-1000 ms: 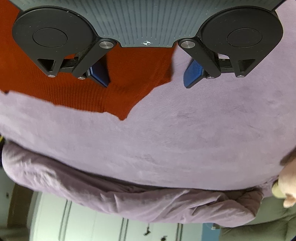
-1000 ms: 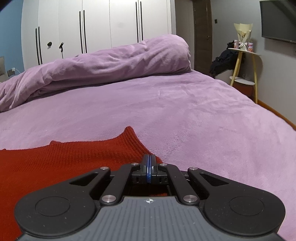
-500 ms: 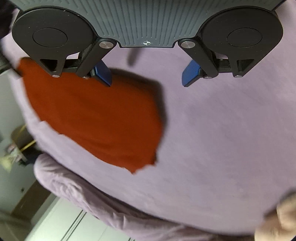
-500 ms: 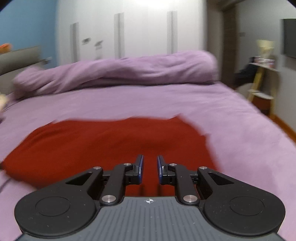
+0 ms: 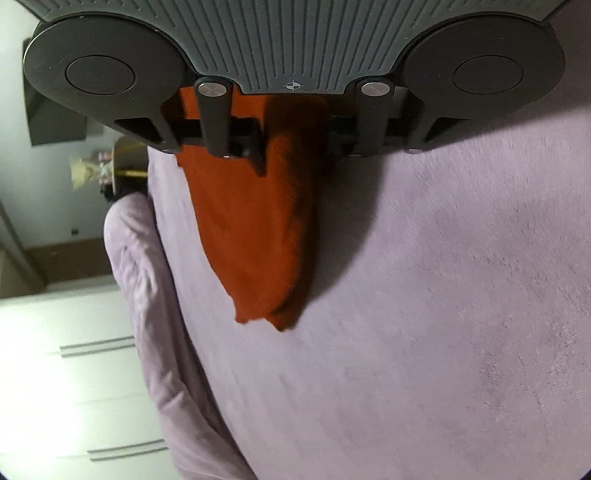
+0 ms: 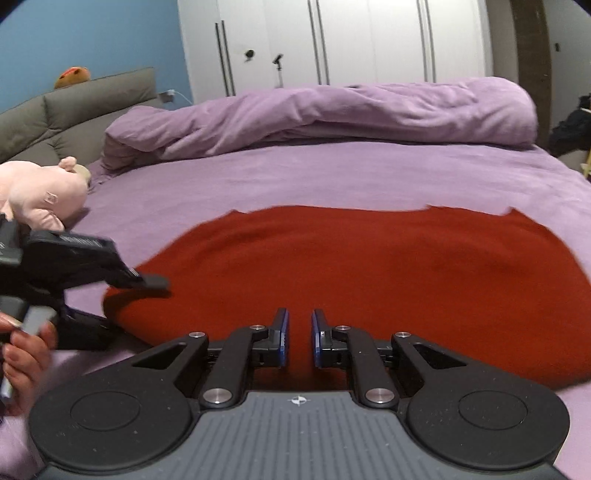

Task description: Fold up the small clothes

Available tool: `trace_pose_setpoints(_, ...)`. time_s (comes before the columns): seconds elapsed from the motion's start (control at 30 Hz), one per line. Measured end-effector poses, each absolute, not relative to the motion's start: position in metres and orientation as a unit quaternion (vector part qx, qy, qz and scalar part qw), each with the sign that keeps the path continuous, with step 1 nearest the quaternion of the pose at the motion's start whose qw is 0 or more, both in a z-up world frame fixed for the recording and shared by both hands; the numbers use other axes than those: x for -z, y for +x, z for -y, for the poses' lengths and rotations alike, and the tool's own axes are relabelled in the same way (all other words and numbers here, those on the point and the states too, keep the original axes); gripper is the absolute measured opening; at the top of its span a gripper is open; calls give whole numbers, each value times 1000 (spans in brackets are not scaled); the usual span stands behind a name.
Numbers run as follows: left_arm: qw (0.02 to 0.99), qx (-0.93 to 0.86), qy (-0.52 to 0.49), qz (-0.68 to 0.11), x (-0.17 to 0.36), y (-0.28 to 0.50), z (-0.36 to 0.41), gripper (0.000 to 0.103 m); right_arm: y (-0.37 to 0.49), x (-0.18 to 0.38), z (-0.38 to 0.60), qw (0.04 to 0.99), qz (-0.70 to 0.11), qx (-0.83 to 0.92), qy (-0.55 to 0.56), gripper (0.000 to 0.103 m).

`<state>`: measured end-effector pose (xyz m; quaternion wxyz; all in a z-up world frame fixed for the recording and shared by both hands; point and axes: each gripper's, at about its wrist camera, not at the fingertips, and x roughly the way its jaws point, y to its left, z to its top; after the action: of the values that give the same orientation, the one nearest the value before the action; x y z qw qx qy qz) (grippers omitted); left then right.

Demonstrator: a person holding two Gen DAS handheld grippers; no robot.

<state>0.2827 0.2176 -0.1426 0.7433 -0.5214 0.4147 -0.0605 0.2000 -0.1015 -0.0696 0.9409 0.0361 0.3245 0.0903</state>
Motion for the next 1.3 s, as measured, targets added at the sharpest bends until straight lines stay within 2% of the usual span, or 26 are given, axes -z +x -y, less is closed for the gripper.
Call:
trace_pose_setpoints(0.03, 748, 61, -519, -410, 142, 283, -219, 25, 205, 72, 94, 941, -323, -96, 37, 12)
trace_pose_setpoints(0.23, 770, 65, -485, -410, 139, 291, -215, 23, 226, 98, 64, 938, -337, -86, 4, 11)
trace_pose_setpoints(0.43, 757, 67, -511, -402, 145, 285, -220, 22, 223, 86, 62, 944, -313, -98, 16, 9)
trace_pose_setpoints(0.6, 764, 70, -501, -401, 139, 283, -221, 19, 227, 97, 62, 930, -347, -120, 4, 10)
trace_pose_setpoints(0.8, 777, 75, -486, -393, 124, 283, -217, 18, 209, 75, 91, 944, -312, -93, 48, 10)
trace_pose_setpoints(1.1, 800, 92, -452, -385, 91, 291, -198, 18, 172, 65, 174, 939, -301, -22, 163, 10)
trace_pose_setpoints(1.3, 856, 132, -335, -372, 41, 294, -147, 17, 158, 70, 201, 934, -307, 10, 184, 10)
